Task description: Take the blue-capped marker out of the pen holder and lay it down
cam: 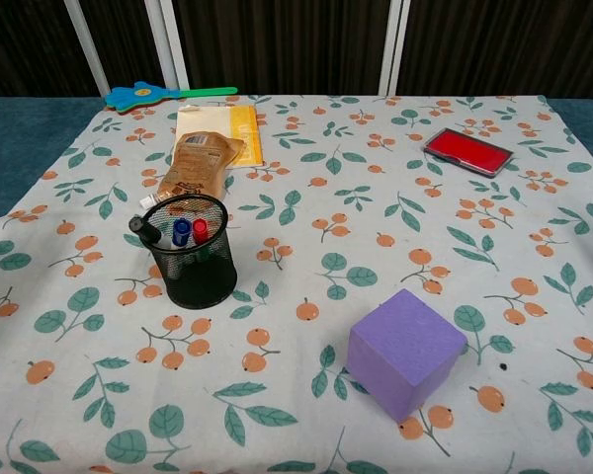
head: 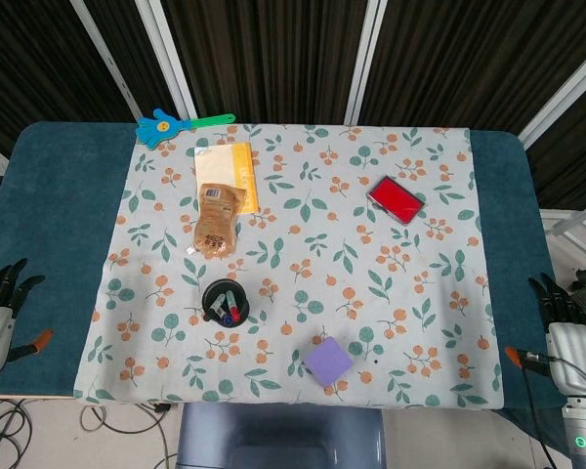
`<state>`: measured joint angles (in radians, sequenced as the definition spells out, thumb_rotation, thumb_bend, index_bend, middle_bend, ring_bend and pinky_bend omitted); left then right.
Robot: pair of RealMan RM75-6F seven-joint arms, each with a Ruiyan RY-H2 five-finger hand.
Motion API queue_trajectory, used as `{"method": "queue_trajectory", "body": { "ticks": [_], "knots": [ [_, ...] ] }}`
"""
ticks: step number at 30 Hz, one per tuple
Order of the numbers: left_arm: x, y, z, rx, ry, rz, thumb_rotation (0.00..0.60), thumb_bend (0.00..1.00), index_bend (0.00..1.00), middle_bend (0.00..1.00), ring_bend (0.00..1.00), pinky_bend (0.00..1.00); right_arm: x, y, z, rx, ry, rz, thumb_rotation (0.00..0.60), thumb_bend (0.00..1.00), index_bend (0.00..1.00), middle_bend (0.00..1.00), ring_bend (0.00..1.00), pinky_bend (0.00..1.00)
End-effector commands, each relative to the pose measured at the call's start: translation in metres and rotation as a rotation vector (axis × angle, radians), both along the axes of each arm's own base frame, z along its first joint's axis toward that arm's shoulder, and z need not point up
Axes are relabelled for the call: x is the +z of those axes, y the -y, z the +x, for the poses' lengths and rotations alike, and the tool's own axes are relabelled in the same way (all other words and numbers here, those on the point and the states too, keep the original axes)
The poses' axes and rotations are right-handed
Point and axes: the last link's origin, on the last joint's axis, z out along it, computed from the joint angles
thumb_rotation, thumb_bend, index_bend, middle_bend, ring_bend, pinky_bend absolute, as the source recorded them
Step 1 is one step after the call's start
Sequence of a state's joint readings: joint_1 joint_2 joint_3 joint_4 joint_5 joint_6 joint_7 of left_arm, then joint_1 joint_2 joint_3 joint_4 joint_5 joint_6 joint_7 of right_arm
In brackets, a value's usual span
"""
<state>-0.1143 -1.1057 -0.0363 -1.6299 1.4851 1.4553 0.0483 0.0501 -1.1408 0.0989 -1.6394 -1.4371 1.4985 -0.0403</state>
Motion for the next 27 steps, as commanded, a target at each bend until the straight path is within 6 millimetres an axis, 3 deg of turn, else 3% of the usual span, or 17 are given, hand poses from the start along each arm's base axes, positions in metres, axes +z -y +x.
{"method": "queue_trajectory", "body": {
  "ticks": [1, 21, 27],
  "knots": [
    [0.0001, 0.0001, -0.0001, 0.000, 0.001, 0.001, 0.600, 0.18, 0.18, 0.01, 0.00, 0.00, 0.0000, 0.0000, 0.0000, 0.000, 0.000, 0.000, 0.600, 0.06, 0.06, 0.02, 0.09, 0.19],
    [-0.0003, -0.0008, 0.0001, -0.009, 0.005, -0.003, 0.600, 0.18, 0.18, 0.01, 0.00, 0.00, -0.0003, 0.0003, 0.0000, -0.001, -0.002, 0.001, 0.600, 0.06, 0.06, 0.02, 0.09, 0.19],
    [-0.0062, -0.0037, 0.0055, -0.081, 0.020, -0.018, 0.600, 0.18, 0.21, 0.02, 0.00, 0.00, -0.0002, 0.0000, -0.0002, -0.003, -0.002, 0.000, 0.600, 0.06, 0.06, 0.02, 0.09, 0.19]
  ]
}}
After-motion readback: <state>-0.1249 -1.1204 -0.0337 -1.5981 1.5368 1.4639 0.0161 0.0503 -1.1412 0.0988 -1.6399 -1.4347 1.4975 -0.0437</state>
